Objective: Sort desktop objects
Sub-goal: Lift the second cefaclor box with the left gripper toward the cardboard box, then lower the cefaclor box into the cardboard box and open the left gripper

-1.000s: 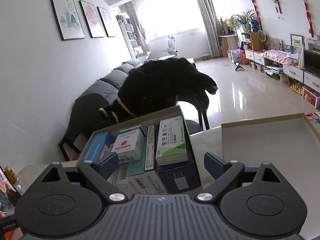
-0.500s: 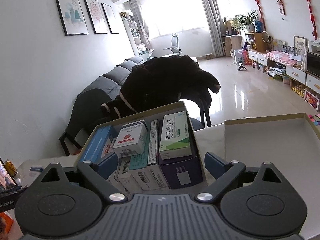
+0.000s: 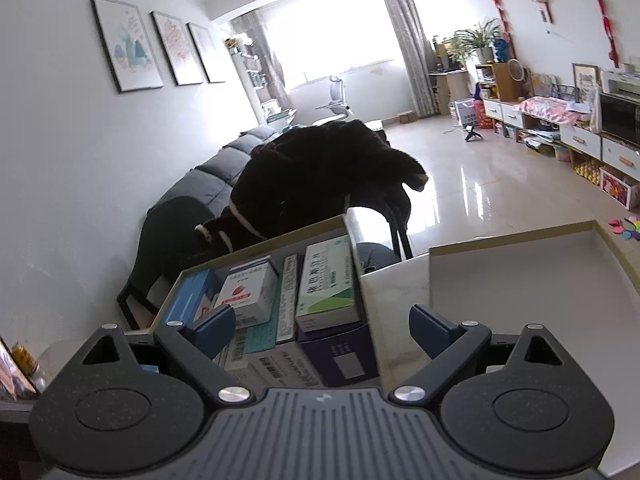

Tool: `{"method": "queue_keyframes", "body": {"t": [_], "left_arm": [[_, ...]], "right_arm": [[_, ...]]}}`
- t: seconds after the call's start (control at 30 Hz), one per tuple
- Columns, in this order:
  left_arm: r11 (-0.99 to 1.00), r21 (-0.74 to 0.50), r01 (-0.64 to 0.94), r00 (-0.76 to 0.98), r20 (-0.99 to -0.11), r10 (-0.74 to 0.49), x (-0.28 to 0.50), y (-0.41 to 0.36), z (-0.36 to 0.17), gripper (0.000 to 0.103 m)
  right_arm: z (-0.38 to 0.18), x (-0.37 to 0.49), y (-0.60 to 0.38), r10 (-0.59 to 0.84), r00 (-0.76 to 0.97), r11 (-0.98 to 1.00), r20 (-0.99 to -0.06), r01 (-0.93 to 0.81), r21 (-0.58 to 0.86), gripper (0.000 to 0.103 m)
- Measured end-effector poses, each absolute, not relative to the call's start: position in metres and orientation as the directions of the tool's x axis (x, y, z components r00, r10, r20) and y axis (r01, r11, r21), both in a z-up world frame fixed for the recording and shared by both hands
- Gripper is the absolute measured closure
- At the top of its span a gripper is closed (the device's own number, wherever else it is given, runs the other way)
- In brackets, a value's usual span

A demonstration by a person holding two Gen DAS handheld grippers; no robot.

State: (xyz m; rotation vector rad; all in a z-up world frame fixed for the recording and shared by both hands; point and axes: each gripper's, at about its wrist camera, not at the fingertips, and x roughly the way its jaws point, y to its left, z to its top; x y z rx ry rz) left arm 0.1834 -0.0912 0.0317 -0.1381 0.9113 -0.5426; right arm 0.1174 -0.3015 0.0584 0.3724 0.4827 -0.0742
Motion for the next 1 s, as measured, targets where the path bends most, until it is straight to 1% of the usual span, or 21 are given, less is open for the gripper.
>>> {"method": "queue_keyframes", "body": {"t": [0.1, 0.27, 0.53, 0.67, 0.7, 0.73, 0.8, 1.0], "left_arm": [[0.853, -0.358, 0.379, 0.424, -0.753, -0.504, 0.196, -0.111, 0.022, 0.044], [0.869, -0.352, 0.348, 0.363, -0.804, -0.471, 0.21, -0.135, 0.009, 0.044], [0.867, -0.432, 0.25, 0.26, -0.833, -0.489, 0.226, -0.149, -0.01, 0.044], [0.855, -0.476, 0.209, 0.236, -0.824, -0.516, 0.227, -0.151, -0.015, 0.043], [0.844, -0.497, 0.204, 0.229, -0.814, -0.534, 0.228, -0.151, -0.015, 0.04], [0.828, -0.522, 0.204, 0.219, -0.8, -0.558, 0.229, -0.15, -0.015, 0.034], [0.814, -0.539, 0.217, 0.212, -0.788, -0.578, 0.225, -0.15, -0.013, 0.029], [0.801, -0.543, 0.254, 0.226, -0.772, -0.595, 0.216, -0.142, -0.008, 0.028]], "right_arm": [[0.057, 0.111, -0.311, 0.009, 0.887, 0.924, -0.462, 0.169, 0.342, 0.008], [0.053, 0.104, -0.328, -0.009, 0.89, 0.912, -0.456, 0.195, 0.361, 0.008], [0.046, 0.104, -0.345, -0.009, 0.89, 0.899, -0.456, 0.207, 0.386, 0.008], [0.045, 0.104, -0.348, -0.008, 0.892, 0.896, -0.452, 0.208, 0.393, 0.008], [0.044, 0.104, -0.349, -0.008, 0.891, 0.896, -0.453, 0.208, 0.393, 0.008], [0.044, 0.104, -0.349, -0.008, 0.891, 0.896, -0.455, 0.208, 0.393, 0.008], [0.043, 0.104, -0.349, -0.008, 0.888, 0.895, -0.46, 0.211, 0.393, 0.008], [0.048, 0.102, -0.343, -0.009, 0.891, 0.901, -0.455, 0.204, 0.383, 0.008]]}}
